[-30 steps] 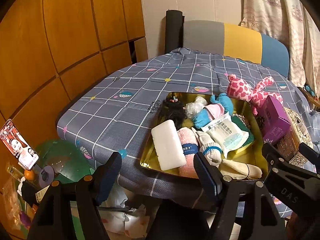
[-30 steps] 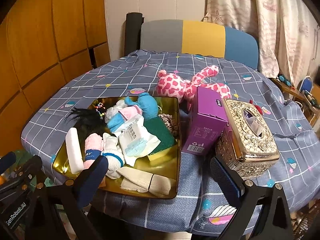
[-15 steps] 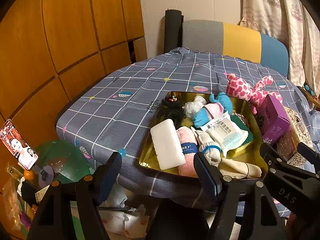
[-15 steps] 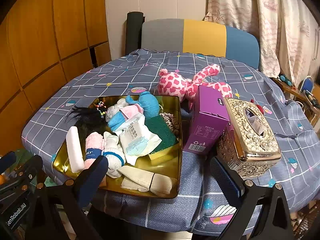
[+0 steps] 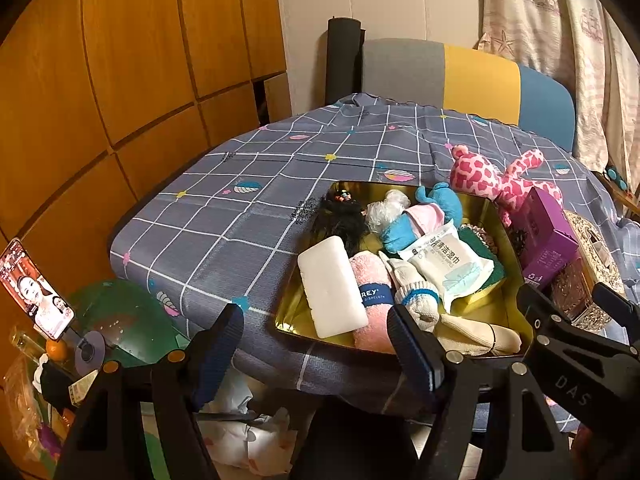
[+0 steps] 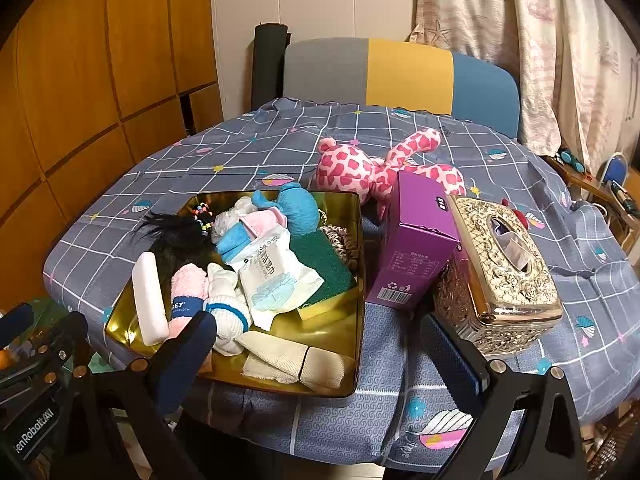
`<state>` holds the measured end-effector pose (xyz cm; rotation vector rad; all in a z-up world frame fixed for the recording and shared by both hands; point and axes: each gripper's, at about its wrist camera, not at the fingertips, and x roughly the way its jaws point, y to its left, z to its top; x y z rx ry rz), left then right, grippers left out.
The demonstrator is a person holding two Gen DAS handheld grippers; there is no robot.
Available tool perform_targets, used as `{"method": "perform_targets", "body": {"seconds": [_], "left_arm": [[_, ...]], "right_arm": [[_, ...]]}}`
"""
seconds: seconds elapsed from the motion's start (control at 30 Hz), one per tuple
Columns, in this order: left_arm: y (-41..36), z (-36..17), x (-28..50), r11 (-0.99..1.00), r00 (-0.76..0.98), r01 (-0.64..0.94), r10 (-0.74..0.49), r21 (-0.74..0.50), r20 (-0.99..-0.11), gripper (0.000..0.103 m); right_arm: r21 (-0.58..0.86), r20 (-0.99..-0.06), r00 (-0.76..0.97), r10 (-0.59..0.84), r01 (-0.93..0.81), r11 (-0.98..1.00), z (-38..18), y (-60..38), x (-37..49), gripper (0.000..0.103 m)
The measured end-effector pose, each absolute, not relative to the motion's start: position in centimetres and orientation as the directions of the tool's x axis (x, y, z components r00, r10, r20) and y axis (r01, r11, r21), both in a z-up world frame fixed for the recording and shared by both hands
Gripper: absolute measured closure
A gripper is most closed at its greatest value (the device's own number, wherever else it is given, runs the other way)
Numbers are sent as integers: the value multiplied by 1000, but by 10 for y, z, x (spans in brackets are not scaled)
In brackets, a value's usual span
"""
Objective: Organize soft objects
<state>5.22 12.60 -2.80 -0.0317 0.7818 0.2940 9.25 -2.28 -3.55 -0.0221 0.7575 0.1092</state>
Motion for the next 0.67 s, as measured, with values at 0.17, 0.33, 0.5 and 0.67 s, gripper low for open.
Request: {"method": "perform_targets", "body": {"seconds": [0.17,0.33,0.5,0.67], "left_arm": [[126,-29,52,960,672,-268,247,81,-698,27],[126,-29,52,960,672,-268,249,84,-697,27],[127,-30,53,961,671,-266,244,80,-700,29],[125,-29,51,958,679,-269,263,100,-686,31]], "right_arm": [[22,-690,718,93,-107,994,-36,-23,93,0],[22,-692,716,93,-108,994,-37,-23,93,0],[20,-691,717,93,-109,994,-37,-23,93,0],[25,-689,719,94,-106,994,-37,-25,93,0]]}}
